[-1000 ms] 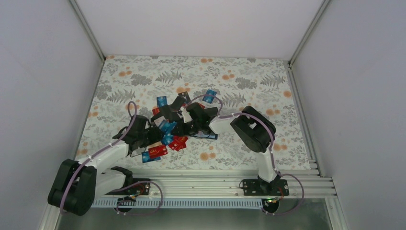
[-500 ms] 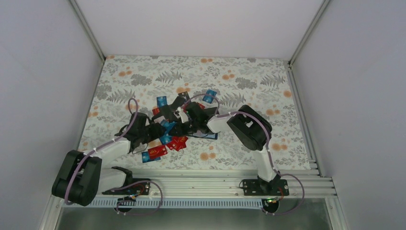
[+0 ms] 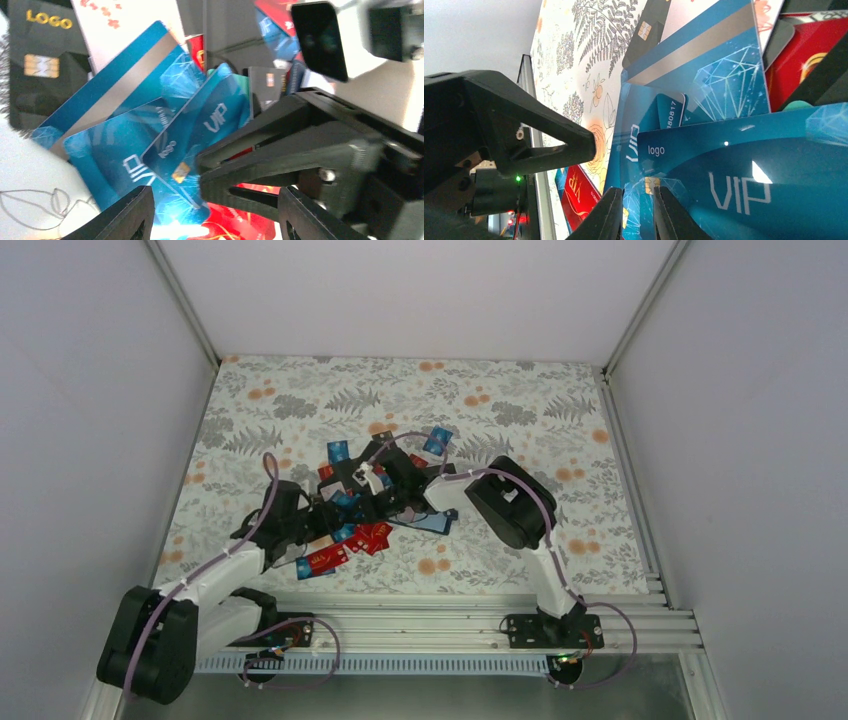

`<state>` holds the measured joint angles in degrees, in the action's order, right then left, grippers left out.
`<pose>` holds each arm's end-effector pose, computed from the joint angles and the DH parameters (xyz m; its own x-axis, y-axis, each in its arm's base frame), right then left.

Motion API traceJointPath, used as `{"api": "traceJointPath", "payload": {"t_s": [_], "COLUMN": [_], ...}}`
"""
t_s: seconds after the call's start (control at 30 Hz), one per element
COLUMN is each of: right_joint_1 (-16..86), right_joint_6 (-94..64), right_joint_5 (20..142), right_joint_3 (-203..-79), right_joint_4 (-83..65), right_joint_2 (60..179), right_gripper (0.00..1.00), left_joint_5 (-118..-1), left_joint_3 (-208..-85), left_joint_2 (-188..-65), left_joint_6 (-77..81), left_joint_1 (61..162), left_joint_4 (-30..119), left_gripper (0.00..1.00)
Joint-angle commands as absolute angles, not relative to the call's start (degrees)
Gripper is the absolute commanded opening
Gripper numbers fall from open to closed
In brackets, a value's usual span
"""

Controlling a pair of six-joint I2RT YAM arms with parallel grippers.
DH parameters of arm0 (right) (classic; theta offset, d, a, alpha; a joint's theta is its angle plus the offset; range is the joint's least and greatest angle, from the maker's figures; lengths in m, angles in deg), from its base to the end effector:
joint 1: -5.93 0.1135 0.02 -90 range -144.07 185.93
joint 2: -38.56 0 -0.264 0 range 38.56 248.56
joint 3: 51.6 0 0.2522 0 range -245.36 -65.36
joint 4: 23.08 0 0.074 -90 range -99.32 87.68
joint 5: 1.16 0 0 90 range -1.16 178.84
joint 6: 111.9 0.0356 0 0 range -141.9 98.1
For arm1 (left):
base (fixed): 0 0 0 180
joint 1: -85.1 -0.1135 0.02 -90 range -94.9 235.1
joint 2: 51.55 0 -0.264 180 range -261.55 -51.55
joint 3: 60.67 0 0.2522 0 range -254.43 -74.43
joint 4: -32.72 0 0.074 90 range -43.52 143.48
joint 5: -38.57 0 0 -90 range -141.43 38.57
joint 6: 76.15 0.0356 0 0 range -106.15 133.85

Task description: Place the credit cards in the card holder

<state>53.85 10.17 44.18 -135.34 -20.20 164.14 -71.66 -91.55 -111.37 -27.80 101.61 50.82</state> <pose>0.2710 0.3375 0.0901 -0.8576 -0.3863 -0.3395 -0.4806 0.3671 0.7964 0.1702 -0.0633 0.1411 -0.8517 -0.3980 -0.3410 -0.0982 0.7604 -0.6420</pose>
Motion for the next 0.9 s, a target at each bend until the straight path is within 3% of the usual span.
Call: {"api": "traceJointPath", "payload": {"t_s": [0.0, 0.1, 0.3, 0.43, 0.87], "right_joint_1": [54.18, 54.18, 53.72, 52.51, 47.5], "right_joint_6": [7.05, 6.52, 1.55, -2.12, -15.21], "right_joint_5": [46.37, 46.17, 48.05, 48.66, 48.6], "right_joint_3": [-134.16, -134.68, -137.09, -140.15, -161.61], "right_joint_4": [-10.66, -9.85, -4.46, -0.66, 12.51], "right_joint_2": [169.38, 169.11, 164.26, 161.16, 170.85], "right_gripper": [0.19, 0.19, 0.2, 0.27, 0.5], "left_joint_5": [-75.28, -73.94, -58.0, -52.7, -57.37], "left_joint_3": [-91.53, -91.89, -96.63, -99.29, -100.09], "left_joint_2": [-108.4, -106.68, -104.68, -105.09, -113.57], "left_joint_6": [-26.24, -26.08, -26.34, -27.05, -27.43], "left_joint_1": [101.41, 101.37, 101.36, 101.35, 101.36], "left_joint_4": [48.35, 50.14, 63.48, 67.33, 66.2], "left_gripper": [0.63, 0.63, 0.62, 0.62, 0.58]}}
